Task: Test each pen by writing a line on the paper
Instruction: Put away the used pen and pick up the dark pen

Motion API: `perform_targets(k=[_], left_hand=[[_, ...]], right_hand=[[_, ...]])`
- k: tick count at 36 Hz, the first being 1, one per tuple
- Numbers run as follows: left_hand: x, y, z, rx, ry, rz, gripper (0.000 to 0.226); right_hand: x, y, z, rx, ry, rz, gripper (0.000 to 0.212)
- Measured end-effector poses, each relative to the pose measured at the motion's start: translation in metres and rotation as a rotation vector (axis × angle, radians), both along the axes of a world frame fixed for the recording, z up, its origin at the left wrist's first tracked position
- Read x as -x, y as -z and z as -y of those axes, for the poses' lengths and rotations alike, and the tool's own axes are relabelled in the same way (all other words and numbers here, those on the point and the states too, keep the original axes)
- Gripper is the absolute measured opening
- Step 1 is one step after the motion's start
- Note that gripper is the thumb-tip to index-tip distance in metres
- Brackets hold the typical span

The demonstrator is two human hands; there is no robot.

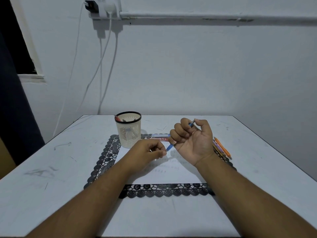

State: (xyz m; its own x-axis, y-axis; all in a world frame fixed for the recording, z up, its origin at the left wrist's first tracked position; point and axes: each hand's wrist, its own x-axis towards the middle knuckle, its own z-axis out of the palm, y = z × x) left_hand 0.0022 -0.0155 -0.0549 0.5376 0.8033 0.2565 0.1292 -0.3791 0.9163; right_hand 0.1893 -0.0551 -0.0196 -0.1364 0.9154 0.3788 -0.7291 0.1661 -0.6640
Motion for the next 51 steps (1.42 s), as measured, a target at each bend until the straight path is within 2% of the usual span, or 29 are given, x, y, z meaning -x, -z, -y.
perform_targets(k=[18, 51], left_hand=[[-0.0033, 0.0015, 0.0015, 0.149, 0.061, 0.125, 0.007], [-0.0014, 0.0016, 0.0048, 0.179, 0.096, 0.097, 0.011]], right_hand=[[0.0000, -0.0021, 0.0005, 0.006, 0.005, 0.019, 0.033], [-0.0028, -0.0010, 0.0001, 0.019, -0.031, 0.009, 0.032]])
